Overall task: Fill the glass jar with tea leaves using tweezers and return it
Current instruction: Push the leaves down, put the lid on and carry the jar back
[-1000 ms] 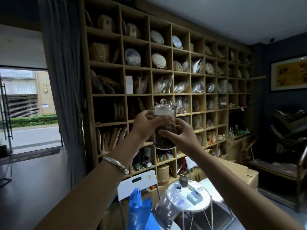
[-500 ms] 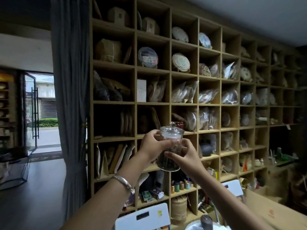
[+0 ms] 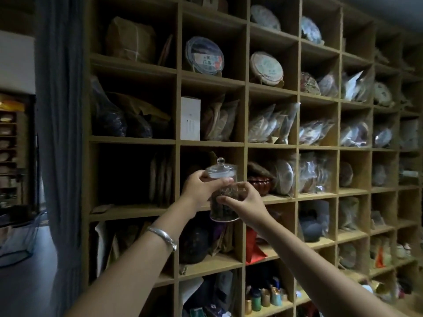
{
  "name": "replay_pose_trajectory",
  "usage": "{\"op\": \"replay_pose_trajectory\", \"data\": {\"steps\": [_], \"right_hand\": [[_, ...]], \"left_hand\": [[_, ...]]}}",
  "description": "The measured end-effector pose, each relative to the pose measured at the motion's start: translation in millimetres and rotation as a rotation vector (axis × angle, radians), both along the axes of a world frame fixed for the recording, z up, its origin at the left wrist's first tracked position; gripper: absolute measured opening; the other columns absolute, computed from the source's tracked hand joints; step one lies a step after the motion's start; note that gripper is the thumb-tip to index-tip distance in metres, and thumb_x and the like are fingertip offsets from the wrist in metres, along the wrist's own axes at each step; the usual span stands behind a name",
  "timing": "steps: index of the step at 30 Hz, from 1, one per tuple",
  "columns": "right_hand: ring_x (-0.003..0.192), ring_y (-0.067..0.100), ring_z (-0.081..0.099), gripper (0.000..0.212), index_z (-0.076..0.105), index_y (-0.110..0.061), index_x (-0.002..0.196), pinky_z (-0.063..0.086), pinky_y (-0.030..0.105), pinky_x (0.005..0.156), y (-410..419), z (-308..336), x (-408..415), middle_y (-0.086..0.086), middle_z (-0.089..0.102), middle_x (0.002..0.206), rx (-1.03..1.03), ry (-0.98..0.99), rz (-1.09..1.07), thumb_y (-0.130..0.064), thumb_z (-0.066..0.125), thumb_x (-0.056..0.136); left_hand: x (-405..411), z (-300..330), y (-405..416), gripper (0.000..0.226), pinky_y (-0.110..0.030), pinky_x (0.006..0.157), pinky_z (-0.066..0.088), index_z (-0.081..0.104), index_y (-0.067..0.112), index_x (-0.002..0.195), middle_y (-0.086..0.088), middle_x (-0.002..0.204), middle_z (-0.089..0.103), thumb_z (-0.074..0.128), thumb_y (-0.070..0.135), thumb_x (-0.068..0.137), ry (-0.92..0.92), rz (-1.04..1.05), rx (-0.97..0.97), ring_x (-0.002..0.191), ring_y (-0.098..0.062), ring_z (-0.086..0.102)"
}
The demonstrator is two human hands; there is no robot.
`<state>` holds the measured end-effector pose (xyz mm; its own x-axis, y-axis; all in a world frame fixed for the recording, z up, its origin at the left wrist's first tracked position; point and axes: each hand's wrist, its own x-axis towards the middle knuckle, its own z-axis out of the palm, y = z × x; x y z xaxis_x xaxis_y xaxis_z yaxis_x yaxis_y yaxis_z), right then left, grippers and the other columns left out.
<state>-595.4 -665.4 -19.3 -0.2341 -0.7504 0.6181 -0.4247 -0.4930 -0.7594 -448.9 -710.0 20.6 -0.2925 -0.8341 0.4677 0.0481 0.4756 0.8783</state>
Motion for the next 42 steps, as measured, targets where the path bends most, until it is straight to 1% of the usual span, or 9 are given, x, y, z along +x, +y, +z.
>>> {"op": "replay_pose_trajectory", "data": {"steps": [5,10,18,21,25,28,32,37,42], "right_hand": [[0.093,0.010,0.066,0.061,0.053,-0.024,0.107,0.058,0.029,0.076,-97.8,9.1,-18.1,0.000,0.067,0.103,0.017,-0.012,0.126,-0.044,0.084,0.059],[0.088,0.007,0.067,0.058,0.055,-0.025,0.106,0.055,0.019,0.061,-187.0,5.2,-33.6,-0.002,0.067,0.100,0.029,0.008,0.269,-0.042,0.085,0.060],[0.095,0.012,0.066,0.058,0.055,-0.024,0.109,0.060,0.033,0.075,-290.3,-20.6,-58.3,0.002,0.066,0.106,0.098,0.009,0.393,-0.036,0.085,0.061],[0.091,0.002,0.065,0.057,0.056,-0.024,0.108,0.056,0.019,0.066,-307.5,-35.1,-62.8,-0.003,0.067,0.102,0.095,0.002,0.384,-0.036,0.086,0.061],[0.087,-0.012,0.060,0.056,0.056,-0.026,0.108,0.048,0.007,0.060,-316.1,-48.7,-60.4,-0.009,0.065,0.101,0.099,-0.012,0.344,-0.037,0.086,0.062],[0.087,-0.007,0.061,0.057,0.055,-0.027,0.109,0.048,0.007,0.059,-319.7,-48.1,-59.6,-0.010,0.064,0.101,0.110,-0.019,0.349,-0.039,0.085,0.062],[0.095,0.009,0.064,0.063,0.053,-0.030,0.111,0.055,0.019,0.069,-325.8,-50.9,-62.8,-0.005,0.065,0.104,0.152,-0.019,0.358,-0.048,0.084,0.059],[0.096,0.010,0.065,0.066,0.052,-0.028,0.118,0.057,0.024,0.074,-331.1,-52.7,-62.7,-0.004,0.065,0.107,0.174,0.023,0.349,-0.050,0.081,0.063],[0.093,0.005,0.061,0.067,0.049,-0.018,0.127,0.050,0.013,0.062,-327.3,-49.7,-60.0,-0.004,0.062,0.109,0.199,0.091,0.272,-0.043,0.078,0.072]], "left_hand": [[-17.9,11.2,-73.1,0.081,-0.044,0.088,0.056,0.065,0.018,0.108,-0.003,0.106,0.072,0.086,0.052,0.038,0.011,0.130,-0.003,0.098,-0.021,0.069],[-28.8,8.3,-143.5,0.084,-0.044,0.089,0.056,0.063,0.019,0.111,-0.001,0.106,0.072,0.086,0.052,0.037,-0.011,0.253,0.031,0.098,-0.018,0.069],[-50.2,-20.3,-231.0,0.055,-0.035,0.089,0.055,0.066,0.021,0.112,0.005,0.104,0.072,0.087,0.038,0.064,-0.069,0.382,0.056,0.101,-0.012,0.066],[-58.2,-35.9,-247.0,0.050,-0.029,0.081,0.054,0.067,0.021,0.111,0.007,0.102,0.072,0.086,0.036,0.066,-0.059,0.403,0.070,0.099,-0.010,0.066],[-60.9,-47.0,-259.0,0.050,-0.036,0.090,0.055,0.067,0.021,0.109,0.006,0.102,0.072,0.086,0.037,0.066,-0.089,0.454,0.063,0.100,-0.011,0.066],[-61.7,-47.1,-264.5,0.051,-0.037,0.091,0.054,0.064,0.019,0.113,0.004,0.106,0.071,0.085,0.035,0.069,-0.088,0.448,0.071,0.101,-0.012,0.065],[-62.2,-51.4,-271.5,0.058,-0.039,0.094,0.053,0.060,0.015,0.122,0.000,0.114,0.068,0.083,0.033,0.071,-0.090,0.413,0.084,0.107,-0.015,0.063],[-64.3,-53.5,-276.9,0.059,-0.041,0.095,0.053,0.056,0.015,0.126,-0.002,0.119,0.066,0.081,0.032,0.075,-0.142,0.445,0.057,0.112,-0.018,0.062],[-66.0,-51.1,-274.1,0.065,-0.041,0.096,0.051,0.051,0.015,0.130,-0.002,0.122,0.063,0.078,0.042,0.076,-0.265,0.534,0.070,0.112,-0.021,0.060]]}}
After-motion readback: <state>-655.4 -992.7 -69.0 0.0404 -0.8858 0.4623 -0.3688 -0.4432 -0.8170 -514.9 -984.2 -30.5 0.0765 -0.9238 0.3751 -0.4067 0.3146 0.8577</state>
